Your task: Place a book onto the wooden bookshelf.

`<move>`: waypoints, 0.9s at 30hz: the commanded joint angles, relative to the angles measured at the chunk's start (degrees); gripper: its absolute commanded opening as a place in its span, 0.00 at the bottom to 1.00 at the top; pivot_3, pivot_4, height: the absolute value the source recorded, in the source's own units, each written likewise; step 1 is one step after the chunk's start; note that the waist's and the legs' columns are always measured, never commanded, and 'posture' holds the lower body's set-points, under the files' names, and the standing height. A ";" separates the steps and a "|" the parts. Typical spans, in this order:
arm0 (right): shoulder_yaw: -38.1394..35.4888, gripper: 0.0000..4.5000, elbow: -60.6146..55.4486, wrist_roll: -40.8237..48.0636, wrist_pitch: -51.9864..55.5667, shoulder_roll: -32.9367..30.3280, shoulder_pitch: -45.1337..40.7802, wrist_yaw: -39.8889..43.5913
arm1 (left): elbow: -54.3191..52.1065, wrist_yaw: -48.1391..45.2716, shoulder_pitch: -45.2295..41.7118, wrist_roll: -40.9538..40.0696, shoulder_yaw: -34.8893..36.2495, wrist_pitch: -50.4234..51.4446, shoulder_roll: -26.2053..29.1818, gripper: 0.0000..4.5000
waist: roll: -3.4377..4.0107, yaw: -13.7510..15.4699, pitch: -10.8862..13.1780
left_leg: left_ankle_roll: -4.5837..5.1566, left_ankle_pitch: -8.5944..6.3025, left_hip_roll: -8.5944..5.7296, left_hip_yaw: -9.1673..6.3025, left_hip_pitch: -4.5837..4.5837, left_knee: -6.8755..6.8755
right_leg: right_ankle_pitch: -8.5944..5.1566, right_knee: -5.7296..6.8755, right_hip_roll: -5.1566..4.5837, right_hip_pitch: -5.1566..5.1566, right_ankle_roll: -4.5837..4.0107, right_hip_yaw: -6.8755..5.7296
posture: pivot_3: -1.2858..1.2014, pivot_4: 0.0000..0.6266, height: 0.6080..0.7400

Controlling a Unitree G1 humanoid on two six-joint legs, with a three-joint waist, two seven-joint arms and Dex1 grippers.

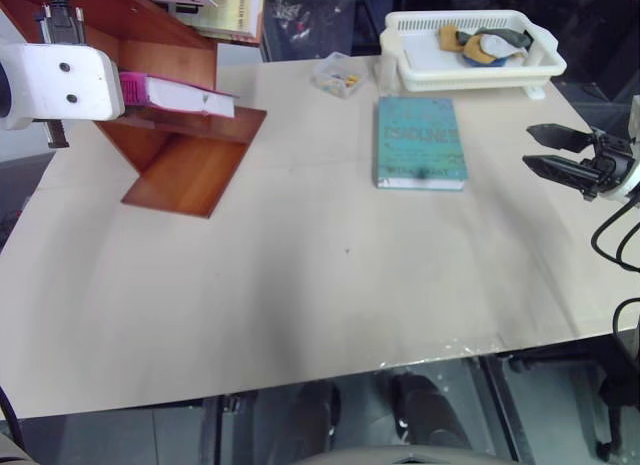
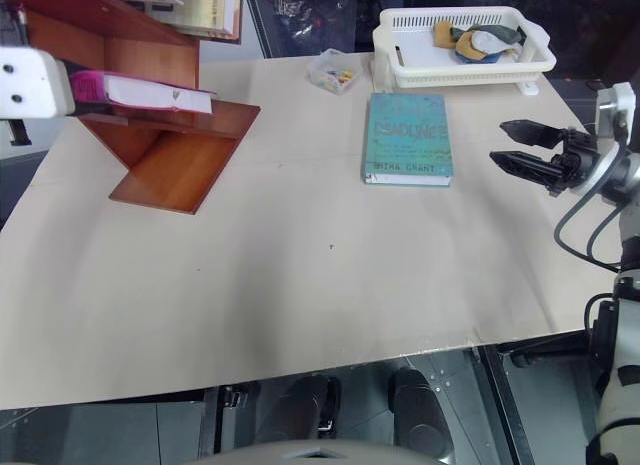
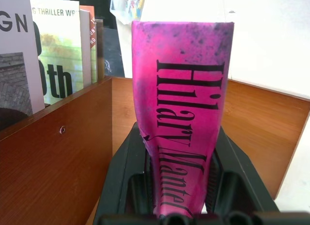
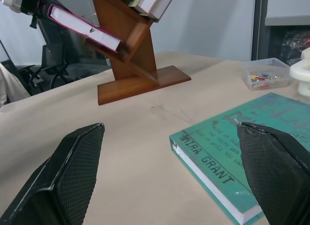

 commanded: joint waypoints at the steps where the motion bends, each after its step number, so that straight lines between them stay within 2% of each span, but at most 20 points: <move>1: -1.56 1.00 -0.69 0.79 -0.87 -1.43 -0.33 3.72 | 2.36 1.32 -1.16 0.31 1.73 -1.75 0.80 0.18 | 0.00 0.01 0.00 | 0.00 0.00 0.00 0.00 0.00 0.00 | 0.00 0.00 0.00 0.00 0.00 0.00 | 0.52 0.24 1.00; 5: -1.57 1.00 -0.66 0.73 -1.05 -1.45 -0.18 3.72 | 3.71 0.81 -1.27 -0.04 1.48 -2.67 0.82 0.18 | 0.00 -0.03 0.00 | 0.00 0.00 0.01 0.01 0.01 0.00 | 0.00 0.03 0.00 -0.01 0.00 0.01 | 0.52 0.24 1.00; 6: -1.59 1.00 -0.69 0.75 -1.05 -1.47 -0.13 3.72 | 3.92 0.69 -1.34 -0.11 1.42 -2.65 0.85 0.28 | 0.01 -0.05 0.00 | 0.00 0.00 0.01 0.01 0.01 0.00 | 0.00 0.04 0.00 -0.02 0.00 0.01 | 0.52 0.24 1.00; 11: -1.85 1.00 -0.82 0.79 -1.11 -1.59 0.20 3.72 | 4.82 0.31 -1.66 0.21 1.05 -2.38 1.07 0.67 | 0.01 0.02 0.00 | 0.01 0.00 0.01 0.03 0.00 0.00 | 0.00 0.07 0.01 -0.05 0.00 0.03 | 0.52 0.24 1.00; 14: -1.99 1.00 -1.01 0.82 -1.04 -1.62 0.43 3.72 | 5.60 1.57 -1.86 1.80 0.69 -3.50 1.00 0.97 | 0.01 0.07 0.00 | 0.01 0.00 -0.01 0.04 -0.01 0.00 | 0.00 0.04 -0.01 -0.04 0.00 0.04 | 0.52 0.24 1.00; 27: -2.42 1.00 -1.37 0.64 -0.98 -1.86 0.63 3.72 | 6.55 0.17 -1.33 2.04 1.36 -3.56 2.31 0.97 | 0.01 0.05 0.00 | 0.01 -0.01 -0.01 0.05 -0.02 0.00 | 0.00 0.04 -0.01 -0.05 0.00 0.04 | 0.52 0.24 1.00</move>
